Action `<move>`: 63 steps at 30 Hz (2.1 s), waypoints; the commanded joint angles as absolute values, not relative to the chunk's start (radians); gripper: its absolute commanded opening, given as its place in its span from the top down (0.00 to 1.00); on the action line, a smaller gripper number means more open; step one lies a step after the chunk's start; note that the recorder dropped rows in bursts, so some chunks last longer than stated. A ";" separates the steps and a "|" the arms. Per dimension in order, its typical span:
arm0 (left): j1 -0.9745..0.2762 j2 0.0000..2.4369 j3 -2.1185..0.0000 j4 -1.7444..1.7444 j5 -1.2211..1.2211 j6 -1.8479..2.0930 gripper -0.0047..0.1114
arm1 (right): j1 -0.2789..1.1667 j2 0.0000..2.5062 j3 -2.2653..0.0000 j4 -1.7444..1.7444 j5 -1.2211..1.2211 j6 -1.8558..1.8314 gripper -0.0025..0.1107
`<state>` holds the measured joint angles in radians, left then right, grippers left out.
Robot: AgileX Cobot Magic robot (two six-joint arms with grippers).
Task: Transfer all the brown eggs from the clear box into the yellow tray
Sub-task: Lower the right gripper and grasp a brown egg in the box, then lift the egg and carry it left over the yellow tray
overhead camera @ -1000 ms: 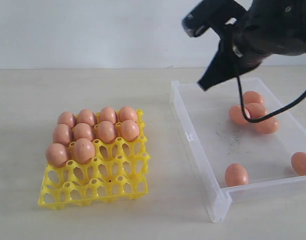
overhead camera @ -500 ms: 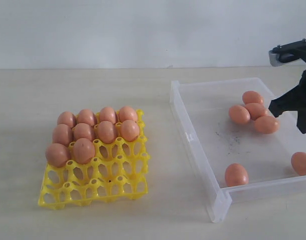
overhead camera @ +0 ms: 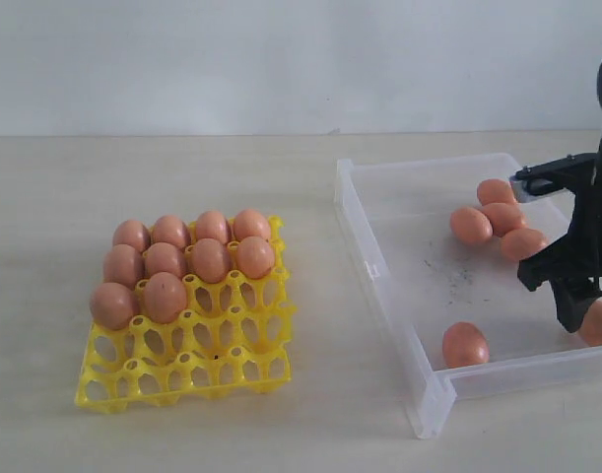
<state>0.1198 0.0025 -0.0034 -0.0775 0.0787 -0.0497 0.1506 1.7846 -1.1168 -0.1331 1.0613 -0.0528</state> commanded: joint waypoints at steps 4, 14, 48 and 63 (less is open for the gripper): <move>0.118 0.000 0.000 -0.086 0.078 -0.059 0.93 | 0.149 1.862 -1.116 -0.178 0.997 -0.022 0.49; 0.118 0.000 0.000 -0.086 0.075 -0.059 0.93 | 0.149 1.907 -1.116 -0.244 0.971 0.047 0.49; 0.118 0.000 0.000 -0.086 0.077 -0.059 0.93 | 0.545 1.608 -1.105 0.624 0.119 -0.719 0.98; 0.118 0.000 0.000 -0.086 0.075 -0.059 0.93 | 0.838 1.814 -1.105 0.583 -0.279 -0.641 0.98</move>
